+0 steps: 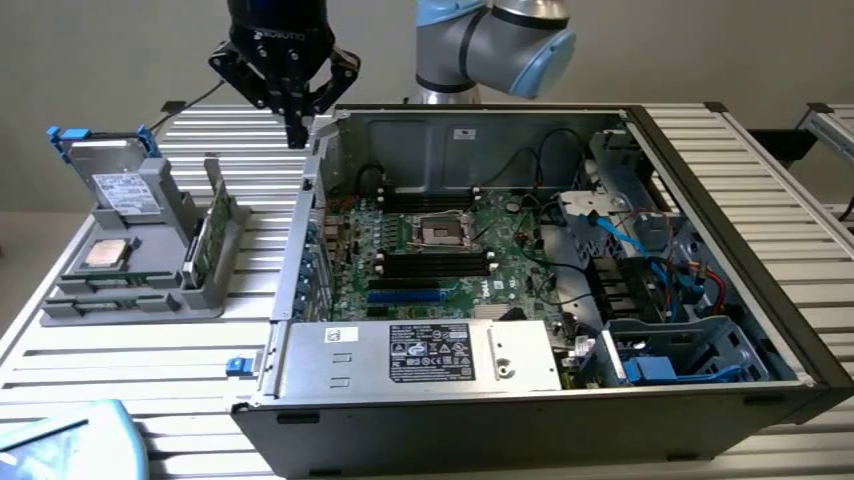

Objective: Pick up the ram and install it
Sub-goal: 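Reach for the ram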

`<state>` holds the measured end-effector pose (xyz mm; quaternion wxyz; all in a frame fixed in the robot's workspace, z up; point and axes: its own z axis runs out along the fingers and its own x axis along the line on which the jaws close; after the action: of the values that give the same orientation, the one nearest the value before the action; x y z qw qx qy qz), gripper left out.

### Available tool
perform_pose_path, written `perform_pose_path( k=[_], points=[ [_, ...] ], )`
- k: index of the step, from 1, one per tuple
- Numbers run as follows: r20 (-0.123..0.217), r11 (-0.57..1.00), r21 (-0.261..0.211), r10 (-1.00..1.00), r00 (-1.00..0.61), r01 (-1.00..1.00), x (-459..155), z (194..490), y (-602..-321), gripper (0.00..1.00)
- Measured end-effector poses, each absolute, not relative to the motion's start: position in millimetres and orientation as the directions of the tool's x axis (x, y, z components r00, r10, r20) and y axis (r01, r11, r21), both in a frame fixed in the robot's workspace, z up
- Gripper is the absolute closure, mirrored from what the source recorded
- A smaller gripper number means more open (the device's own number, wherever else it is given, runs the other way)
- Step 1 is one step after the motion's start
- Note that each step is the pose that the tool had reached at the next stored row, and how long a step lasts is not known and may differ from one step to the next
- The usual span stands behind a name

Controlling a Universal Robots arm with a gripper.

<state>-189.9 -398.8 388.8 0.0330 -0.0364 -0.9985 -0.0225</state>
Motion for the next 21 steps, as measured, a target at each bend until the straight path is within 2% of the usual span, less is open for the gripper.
perform_pose_path(
  k=[10,21],
  points=[
    [0.068,0.997,0.043,0.058,-0.996,0.061,-229.1,384.1,-398.9,0.9],
    [0.068,0.997,0.043,0.055,-0.996,0.058,-279.0,364.8,-398.8,0.9]
  ],
)
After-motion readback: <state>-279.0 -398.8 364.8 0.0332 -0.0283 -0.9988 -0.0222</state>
